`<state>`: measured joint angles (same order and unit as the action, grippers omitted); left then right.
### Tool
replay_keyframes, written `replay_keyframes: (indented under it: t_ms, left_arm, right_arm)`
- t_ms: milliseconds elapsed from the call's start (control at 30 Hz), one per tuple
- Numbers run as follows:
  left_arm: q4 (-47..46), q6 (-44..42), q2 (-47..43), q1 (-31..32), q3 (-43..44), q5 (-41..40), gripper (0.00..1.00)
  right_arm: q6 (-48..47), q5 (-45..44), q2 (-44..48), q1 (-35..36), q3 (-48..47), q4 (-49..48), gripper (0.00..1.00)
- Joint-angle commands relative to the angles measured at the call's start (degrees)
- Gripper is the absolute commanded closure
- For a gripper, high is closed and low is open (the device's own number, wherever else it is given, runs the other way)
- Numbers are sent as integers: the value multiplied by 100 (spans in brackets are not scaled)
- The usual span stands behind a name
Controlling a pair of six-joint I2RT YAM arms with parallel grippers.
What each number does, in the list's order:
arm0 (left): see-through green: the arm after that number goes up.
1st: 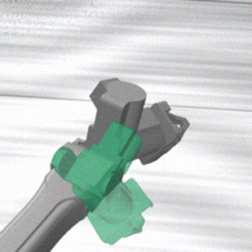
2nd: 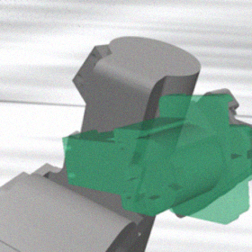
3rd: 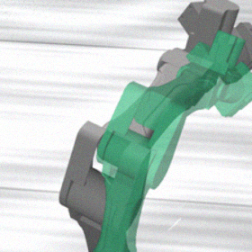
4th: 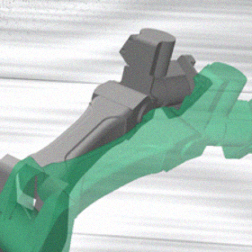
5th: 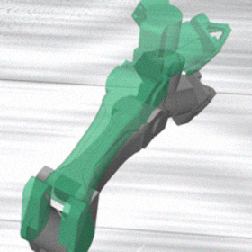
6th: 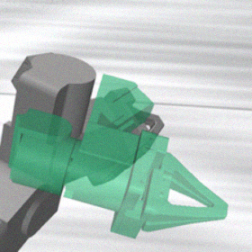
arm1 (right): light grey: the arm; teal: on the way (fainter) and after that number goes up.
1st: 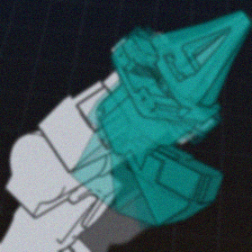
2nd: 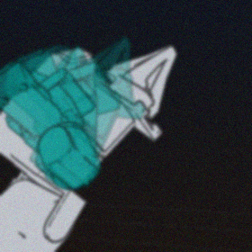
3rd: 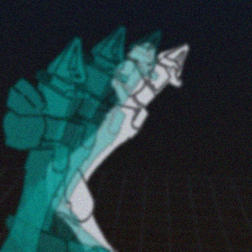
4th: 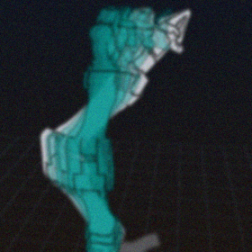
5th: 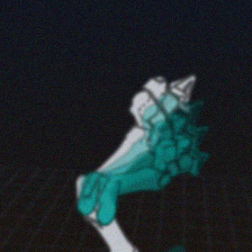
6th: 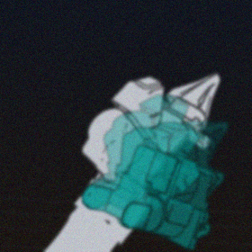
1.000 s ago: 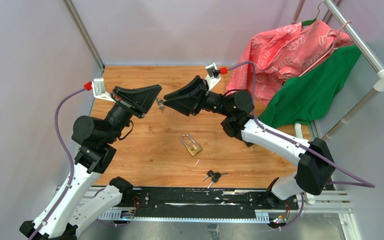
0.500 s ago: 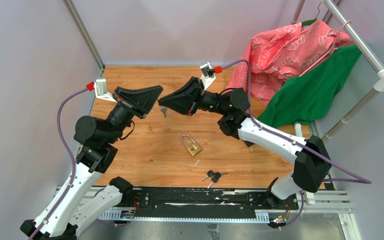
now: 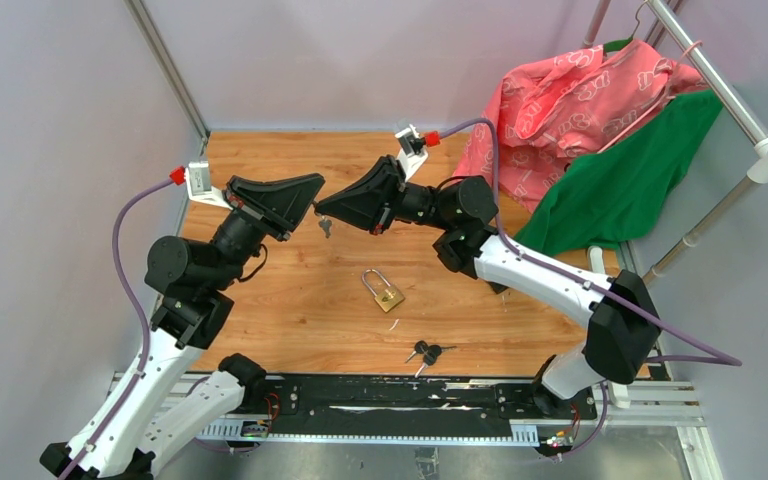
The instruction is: Unlock with the key
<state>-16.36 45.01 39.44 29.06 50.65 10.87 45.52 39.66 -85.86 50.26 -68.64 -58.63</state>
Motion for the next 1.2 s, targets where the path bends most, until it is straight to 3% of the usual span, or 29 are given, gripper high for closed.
replay_keyframes:
  t_ms: [0, 200, 367, 633, 767, 900, 1167]
  left_arm:
    - [-157, -76, -49, -32, -73, -66, 100]
    - [-144, -97, -89, -32, -162, -155, 97]
    - [75, -154, -166, -32, -239, -294, 71]
    - [877, -579, -194, -32, -5, -167, 57]
    - [2147, -1318, -121, -32, 636, 131, 37]
    - [2579, -1610, -49, -32, 851, 689, 17]
    - [2837, -1835, 692, -32, 1287, 2265, 26]
  right_arm:
    - [203, 415, -107, 114, -159, -192, 100]
    - [-113, 227, 19, 103, -34, 223, 100]
    - [-635, -122, 284, 68, 140, 932, 100]
    - [-734, 155, 507, -102, 302, 1159, 100]
    - [-595, 767, 779, -515, 492, 1241, 100]
    - [-530, 1048, 1085, -866, 888, 1271, 100]
    - [-620, 2042, 1466, -1053, 1133, 1288, 100]
